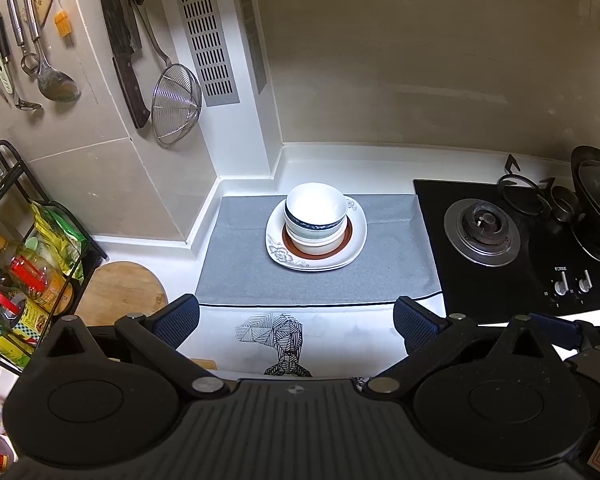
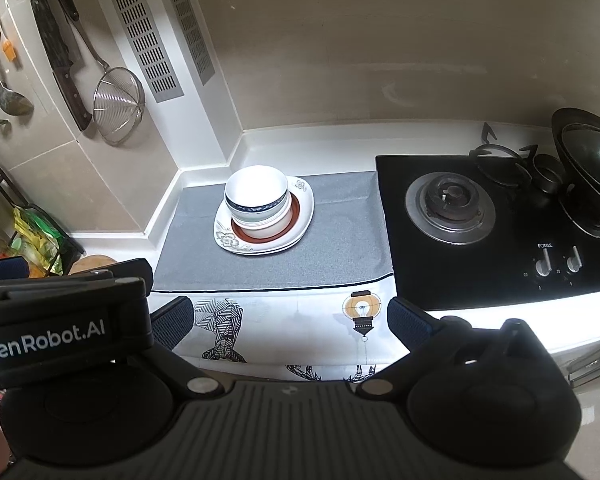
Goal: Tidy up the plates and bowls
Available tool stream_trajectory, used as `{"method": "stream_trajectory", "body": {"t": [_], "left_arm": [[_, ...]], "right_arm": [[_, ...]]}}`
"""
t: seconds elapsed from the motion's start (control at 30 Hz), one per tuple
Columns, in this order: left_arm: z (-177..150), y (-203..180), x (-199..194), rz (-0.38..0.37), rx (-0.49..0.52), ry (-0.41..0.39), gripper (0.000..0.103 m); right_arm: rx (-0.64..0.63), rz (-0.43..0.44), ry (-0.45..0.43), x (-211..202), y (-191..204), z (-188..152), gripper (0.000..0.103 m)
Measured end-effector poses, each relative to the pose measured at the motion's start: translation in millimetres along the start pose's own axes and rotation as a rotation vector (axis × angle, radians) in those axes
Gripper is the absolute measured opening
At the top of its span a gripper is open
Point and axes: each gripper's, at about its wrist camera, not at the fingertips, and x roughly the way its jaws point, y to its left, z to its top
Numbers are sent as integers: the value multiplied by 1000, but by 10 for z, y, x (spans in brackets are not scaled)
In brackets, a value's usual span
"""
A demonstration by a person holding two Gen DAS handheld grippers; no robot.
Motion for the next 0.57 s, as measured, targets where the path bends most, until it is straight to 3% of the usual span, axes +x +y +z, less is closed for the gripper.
{"method": "stream_trajectory", "body": {"t": [0.57], "left_arm": [[56, 97, 180, -37, 28, 11, 103]], "right_arm": [[2, -23, 8, 137, 52, 41, 103]]}}
